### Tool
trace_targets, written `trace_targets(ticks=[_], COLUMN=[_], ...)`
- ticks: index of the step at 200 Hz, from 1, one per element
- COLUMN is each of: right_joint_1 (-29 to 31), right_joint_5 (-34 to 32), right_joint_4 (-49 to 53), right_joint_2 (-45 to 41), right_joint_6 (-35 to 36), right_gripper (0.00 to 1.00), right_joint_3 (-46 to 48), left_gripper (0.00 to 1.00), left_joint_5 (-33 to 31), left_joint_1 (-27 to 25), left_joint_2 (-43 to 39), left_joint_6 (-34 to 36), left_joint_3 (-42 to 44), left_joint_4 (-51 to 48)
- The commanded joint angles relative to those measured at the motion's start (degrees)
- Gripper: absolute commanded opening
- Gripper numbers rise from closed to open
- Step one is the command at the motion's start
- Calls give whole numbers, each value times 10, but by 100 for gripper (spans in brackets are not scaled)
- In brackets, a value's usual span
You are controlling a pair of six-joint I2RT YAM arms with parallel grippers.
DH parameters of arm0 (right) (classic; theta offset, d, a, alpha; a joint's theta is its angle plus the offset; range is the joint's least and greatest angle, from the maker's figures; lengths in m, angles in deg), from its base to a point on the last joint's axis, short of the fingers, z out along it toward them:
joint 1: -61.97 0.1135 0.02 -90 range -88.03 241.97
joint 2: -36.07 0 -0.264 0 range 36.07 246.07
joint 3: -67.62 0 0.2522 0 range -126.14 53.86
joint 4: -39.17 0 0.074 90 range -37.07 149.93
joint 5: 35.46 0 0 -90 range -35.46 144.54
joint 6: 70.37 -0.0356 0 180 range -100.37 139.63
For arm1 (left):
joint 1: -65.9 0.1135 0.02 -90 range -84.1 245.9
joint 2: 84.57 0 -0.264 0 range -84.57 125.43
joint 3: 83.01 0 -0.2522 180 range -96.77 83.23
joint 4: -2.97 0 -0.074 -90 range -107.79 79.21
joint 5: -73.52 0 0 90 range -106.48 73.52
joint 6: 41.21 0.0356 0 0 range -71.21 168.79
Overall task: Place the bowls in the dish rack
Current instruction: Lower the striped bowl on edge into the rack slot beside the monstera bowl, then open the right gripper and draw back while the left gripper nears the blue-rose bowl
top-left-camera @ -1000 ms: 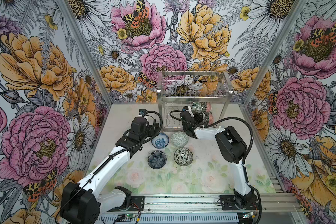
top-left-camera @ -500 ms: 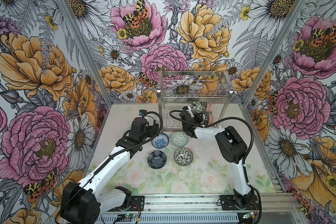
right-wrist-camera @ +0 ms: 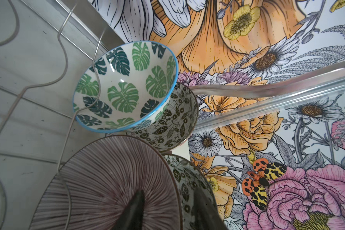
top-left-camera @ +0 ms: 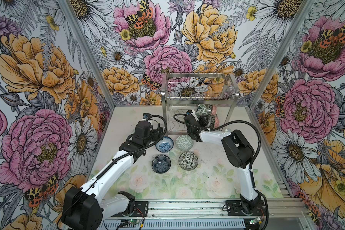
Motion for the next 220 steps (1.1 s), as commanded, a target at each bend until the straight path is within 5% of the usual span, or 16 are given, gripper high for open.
trace_targets(ticks=[1, 63, 164, 220], right_joint_1=[2, 2, 7, 5], right_joint_5=[18, 135, 377, 432], right_joint_4=[22, 45, 40, 42], right_joint_2=[-39, -119, -301, -382], right_joint_6=[-27, -77, -169, -238], right_gripper=[56, 99, 100, 100], right_joint_3=[-7, 33, 173, 230], left_gripper=[99, 99, 99, 99], left_joint_5=[16, 30, 67, 106], left_joint_1=[9, 17, 50, 79], left_joint_2=[-1, 9, 7, 39], left_joint_6=[-7, -15, -52, -79], left_joint_3=[0, 1, 37, 69], left_joint_4=[7, 7, 2, 8])
